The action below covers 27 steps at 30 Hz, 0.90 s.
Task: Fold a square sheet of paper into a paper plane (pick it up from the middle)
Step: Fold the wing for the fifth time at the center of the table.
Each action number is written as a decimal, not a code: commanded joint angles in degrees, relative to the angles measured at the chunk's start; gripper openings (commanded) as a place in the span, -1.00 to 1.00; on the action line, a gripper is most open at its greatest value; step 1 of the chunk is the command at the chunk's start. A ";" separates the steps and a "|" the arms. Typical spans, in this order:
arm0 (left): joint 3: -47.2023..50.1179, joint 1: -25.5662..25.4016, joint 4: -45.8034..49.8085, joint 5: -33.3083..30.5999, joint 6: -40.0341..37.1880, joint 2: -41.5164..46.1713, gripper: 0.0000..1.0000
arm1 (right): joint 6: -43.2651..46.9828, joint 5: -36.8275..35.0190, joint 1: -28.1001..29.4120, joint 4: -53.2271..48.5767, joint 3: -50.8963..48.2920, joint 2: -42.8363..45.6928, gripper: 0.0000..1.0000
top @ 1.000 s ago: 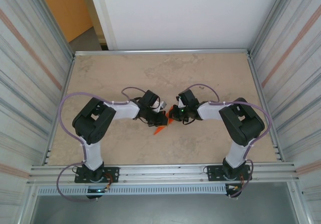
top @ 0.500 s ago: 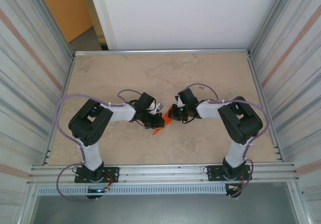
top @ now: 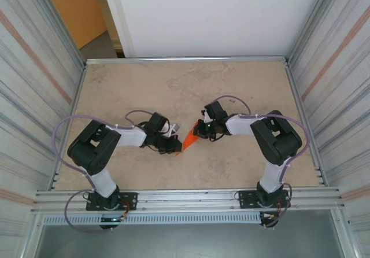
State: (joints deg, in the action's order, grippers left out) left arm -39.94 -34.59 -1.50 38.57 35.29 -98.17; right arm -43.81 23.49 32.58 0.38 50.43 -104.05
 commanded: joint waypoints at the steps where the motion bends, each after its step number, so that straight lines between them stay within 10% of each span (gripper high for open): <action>1: 5.06 0.09 8.04 -1.63 -0.49 1.01 -0.90 | 1.67 -9.19 -0.50 -13.51 -3.35 -5.12 -1.00; 15: 4.18 0.28 7.57 -0.87 0.98 18.50 -0.86 | 0.65 -8.20 3.23 -14.61 -0.79 -3.16 -1.00; 27: -5.93 -0.18 2.82 -0.78 3.55 4.22 -0.93 | -2.59 -5.17 5.69 -9.36 -0.42 -1.96 -0.99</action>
State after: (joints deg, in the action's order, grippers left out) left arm -44.77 -34.50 1.08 37.89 37.39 -90.98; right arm -44.93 19.38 37.41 -2.70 52.49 -103.68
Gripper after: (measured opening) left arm 0.068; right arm 0.060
